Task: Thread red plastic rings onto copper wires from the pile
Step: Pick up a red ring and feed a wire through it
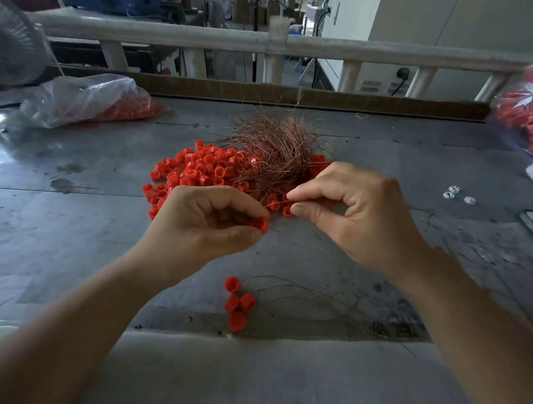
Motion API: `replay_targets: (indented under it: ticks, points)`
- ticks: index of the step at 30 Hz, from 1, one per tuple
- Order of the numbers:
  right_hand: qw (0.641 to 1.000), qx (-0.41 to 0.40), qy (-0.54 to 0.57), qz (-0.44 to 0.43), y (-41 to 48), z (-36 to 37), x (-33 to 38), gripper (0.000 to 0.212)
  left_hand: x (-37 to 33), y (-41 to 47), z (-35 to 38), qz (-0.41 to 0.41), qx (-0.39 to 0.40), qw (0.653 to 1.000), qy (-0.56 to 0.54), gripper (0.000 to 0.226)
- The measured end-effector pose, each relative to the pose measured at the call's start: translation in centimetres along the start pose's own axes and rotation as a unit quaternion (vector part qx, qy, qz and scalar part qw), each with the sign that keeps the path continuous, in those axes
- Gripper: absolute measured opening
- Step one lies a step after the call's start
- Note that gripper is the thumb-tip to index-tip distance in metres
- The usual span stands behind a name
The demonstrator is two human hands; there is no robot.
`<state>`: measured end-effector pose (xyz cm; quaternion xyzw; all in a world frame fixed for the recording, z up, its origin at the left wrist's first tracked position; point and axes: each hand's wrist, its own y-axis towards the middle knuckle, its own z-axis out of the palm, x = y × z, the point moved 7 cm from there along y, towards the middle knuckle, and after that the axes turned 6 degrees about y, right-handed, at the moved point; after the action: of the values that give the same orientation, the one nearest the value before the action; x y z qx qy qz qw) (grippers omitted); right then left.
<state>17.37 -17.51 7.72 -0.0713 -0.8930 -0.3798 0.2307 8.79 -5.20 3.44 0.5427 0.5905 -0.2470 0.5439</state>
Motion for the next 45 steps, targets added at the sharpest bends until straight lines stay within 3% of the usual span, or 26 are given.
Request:
replay_targets:
  ticks: [5,8,14,28,34,45]
  points:
    - [1.000,0.006,-0.012,-0.010,-0.2,0.9,0.0,0.011,-0.3,-0.1,0.3,0.005,0.003,1.000,0.015,0.032]
    - [0.999,-0.034,-0.030,0.007,-0.1,-0.1,-0.3,0.011,-0.3,-0.1,0.2,0.004,-0.024,1.000,-0.011,0.034]
    - [0.989,-0.089,0.094,0.072,-0.1,-1.6,-1.1,0.019,0.0,0.1,0.5,-0.001,-0.053,0.993,-0.102,0.030]
    - [0.991,-0.037,0.103,0.073,-0.2,-0.1,0.1,0.010,0.0,0.1,0.7,-0.002,-0.032,0.990,-0.139,0.027]
    - [0.991,-0.029,0.112,0.071,-0.3,0.6,0.5,0.009,-0.2,0.1,0.8,0.004,-0.056,0.994,-0.095,0.023]
    - [0.990,-0.015,0.113,0.087,-0.5,1.2,0.5,0.005,-0.4,0.0,0.8,0.004,-0.086,0.990,-0.116,0.031]
